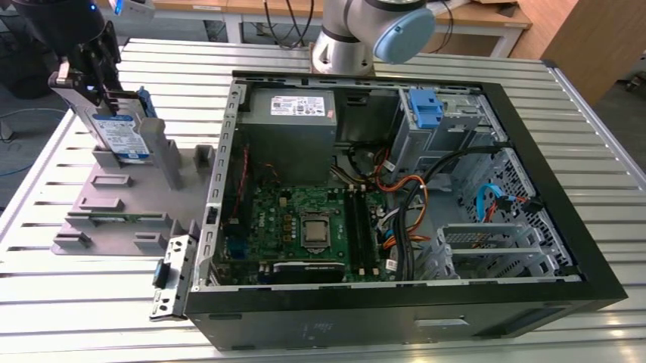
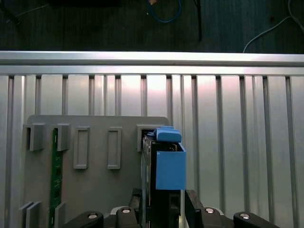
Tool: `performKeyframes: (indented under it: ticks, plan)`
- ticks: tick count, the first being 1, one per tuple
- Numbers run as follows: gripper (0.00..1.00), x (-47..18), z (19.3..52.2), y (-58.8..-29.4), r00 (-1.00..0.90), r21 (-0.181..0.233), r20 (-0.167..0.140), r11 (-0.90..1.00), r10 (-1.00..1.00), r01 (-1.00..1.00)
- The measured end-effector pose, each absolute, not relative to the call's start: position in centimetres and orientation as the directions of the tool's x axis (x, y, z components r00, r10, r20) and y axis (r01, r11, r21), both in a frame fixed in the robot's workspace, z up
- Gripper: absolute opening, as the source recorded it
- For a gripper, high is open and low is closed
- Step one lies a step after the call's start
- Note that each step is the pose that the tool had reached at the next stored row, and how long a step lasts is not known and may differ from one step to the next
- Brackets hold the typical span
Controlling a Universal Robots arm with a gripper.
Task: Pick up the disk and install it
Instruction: 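Pick up the disk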
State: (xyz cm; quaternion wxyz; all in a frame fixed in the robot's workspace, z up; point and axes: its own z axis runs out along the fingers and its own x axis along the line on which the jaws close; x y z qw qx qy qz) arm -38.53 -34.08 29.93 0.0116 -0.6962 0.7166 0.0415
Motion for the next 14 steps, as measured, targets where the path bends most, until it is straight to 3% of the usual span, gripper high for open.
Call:
performKeyframes:
  ticks: [14]
  plan:
    - [0.48,-38.84,29.84,-34.08,-0.028,0.023,-0.075,0.026,-0.997,-0.999]
